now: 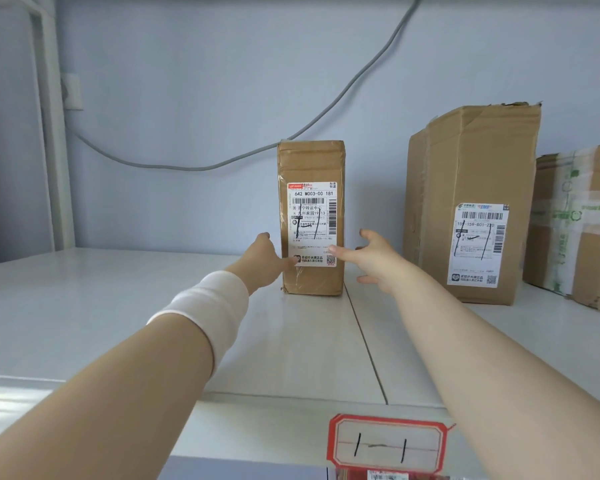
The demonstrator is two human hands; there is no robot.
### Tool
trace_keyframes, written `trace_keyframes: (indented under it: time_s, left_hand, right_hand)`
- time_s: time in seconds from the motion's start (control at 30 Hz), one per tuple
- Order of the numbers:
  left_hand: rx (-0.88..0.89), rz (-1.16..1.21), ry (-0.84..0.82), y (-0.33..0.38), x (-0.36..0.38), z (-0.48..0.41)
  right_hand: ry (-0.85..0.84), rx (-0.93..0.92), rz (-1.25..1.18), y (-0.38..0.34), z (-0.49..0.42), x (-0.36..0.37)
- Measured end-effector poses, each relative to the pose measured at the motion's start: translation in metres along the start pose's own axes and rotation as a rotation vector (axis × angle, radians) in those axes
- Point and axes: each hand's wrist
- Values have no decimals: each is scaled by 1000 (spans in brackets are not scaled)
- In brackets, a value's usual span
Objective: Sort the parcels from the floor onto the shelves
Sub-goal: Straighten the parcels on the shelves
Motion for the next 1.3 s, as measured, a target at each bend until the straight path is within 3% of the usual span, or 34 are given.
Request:
trace_keyframes:
  time_s: [0.43,0.8,0.93,1.3]
  left_hand:
    - [194,-53,28,2,-21,112]
    - [639,-197,-27,6,8,221]
    - [671,-193,-153,11,48,259]
    - [680,-307,-602,16,234,407]
  right_hand:
    - [193,-36,251,-24,136,33]
    - [383,-100,615,-27,278,59]
    - [443,7,711,0,345,42]
    - [520,447,651,118,575,-1]
Point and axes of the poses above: each hand's wrist, its own z-axis away from the middle knuckle, its own x-axis out of the palm, y = z × x, and after that the axes turned 11 degrees about -y, right-handed
